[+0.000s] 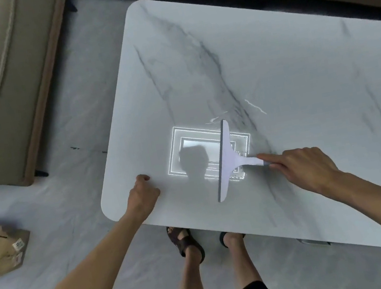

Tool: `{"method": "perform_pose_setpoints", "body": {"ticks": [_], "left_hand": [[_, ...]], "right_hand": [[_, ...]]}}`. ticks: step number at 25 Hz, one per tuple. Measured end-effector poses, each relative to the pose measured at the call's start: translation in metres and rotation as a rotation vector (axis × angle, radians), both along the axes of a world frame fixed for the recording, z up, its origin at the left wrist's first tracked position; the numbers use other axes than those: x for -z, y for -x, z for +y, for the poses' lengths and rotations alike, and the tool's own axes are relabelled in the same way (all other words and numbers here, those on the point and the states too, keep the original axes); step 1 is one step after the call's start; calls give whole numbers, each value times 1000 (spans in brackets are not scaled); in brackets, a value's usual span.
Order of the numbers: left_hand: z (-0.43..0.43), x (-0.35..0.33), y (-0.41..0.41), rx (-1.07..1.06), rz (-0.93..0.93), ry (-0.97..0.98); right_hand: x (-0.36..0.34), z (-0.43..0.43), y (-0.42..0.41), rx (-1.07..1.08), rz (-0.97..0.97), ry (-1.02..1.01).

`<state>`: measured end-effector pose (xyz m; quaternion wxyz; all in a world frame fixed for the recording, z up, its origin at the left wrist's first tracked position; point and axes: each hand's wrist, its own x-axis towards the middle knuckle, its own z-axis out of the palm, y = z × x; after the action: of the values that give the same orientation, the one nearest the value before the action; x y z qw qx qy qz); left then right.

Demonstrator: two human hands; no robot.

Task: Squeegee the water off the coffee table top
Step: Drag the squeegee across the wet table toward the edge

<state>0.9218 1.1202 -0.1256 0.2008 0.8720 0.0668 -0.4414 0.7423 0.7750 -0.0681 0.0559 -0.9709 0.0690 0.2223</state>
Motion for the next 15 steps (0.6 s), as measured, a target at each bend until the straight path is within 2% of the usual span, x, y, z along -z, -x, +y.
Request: {"method": "perform_pose_setpoints", "body": {"ticks": [5,8,11,15], "left_hand": [[-16,-5,5,32,18,3],[-6,-11,2,-23,-102,4],[12,-17,-3,-71,-209,-51],[28,-20,-1,-156,-221,-89]], "right_hand": [[-25,-13,15,34,-57,-31],[-18,31,-15,-120,-131,-146],[5,97,-42,-227,33,-337],[22,114,-53,-380,73,-303]]}}
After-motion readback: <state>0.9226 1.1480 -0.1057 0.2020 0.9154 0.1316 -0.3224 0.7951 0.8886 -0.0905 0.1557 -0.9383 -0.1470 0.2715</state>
